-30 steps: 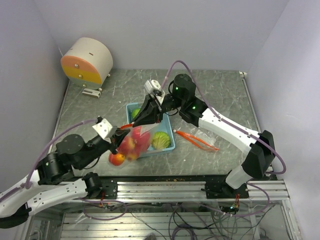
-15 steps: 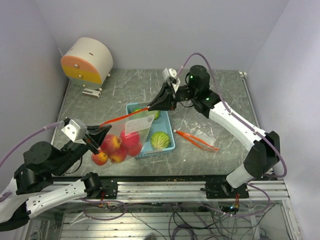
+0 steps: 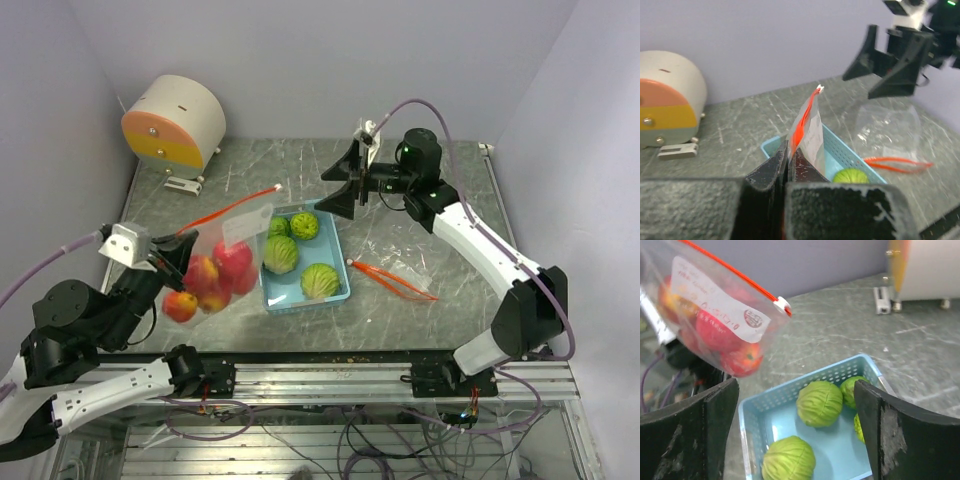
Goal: Place the food in the zip-top bag and seal the zipper
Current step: Place the zipper food storage bag at the center of the board, then pick up the zipper food storage bag at the center of the board, then open the zipper of the food storage bag, then pick up the fake vegetable from the bin.
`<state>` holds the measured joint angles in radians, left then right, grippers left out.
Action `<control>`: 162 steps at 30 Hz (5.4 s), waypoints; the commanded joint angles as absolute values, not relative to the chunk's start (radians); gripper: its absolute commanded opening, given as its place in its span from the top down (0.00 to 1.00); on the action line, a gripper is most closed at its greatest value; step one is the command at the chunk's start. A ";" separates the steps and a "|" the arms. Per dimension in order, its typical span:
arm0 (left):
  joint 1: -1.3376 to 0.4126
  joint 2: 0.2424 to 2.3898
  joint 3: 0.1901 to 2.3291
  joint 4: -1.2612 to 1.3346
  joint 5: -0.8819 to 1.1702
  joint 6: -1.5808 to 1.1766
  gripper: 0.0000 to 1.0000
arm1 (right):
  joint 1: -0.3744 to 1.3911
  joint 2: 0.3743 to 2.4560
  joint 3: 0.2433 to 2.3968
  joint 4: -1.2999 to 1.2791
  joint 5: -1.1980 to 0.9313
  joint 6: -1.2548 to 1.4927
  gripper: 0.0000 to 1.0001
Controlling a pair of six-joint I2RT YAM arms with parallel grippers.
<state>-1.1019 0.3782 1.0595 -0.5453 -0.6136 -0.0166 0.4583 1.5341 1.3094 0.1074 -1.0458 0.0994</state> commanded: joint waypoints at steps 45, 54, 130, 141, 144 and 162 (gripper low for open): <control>-1.099 0.691 1.000 -0.445 -1.003 -0.292 0.01 | 0.472 1.463 0.770 -0.272 0.202 0.289 0.85; -1.099 0.706 0.979 -0.352 -0.803 -0.266 0.04 | 0.474 1.184 0.897 -0.320 0.135 0.334 1.00; -1.046 1.068 0.947 -0.053 -0.766 -0.411 0.93 | 0.841 1.056 1.118 -0.254 0.051 0.287 1.00; -1.045 0.921 1.166 -0.614 -0.959 -0.354 0.93 | 0.841 1.082 1.171 -0.434 0.598 0.377 1.00; -1.045 0.884 1.227 -0.722 -0.992 -0.357 0.93 | 0.841 1.119 1.161 -0.370 0.540 0.348 1.00; -1.046 0.976 1.178 -1.011 -1.114 -0.534 0.93 | 0.909 1.544 1.063 0.145 -0.105 0.430 0.91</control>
<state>-1.0504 0.9363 1.2442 -0.9798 -1.0451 -0.4511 0.9115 1.5208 1.0950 0.1341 -0.1509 0.4358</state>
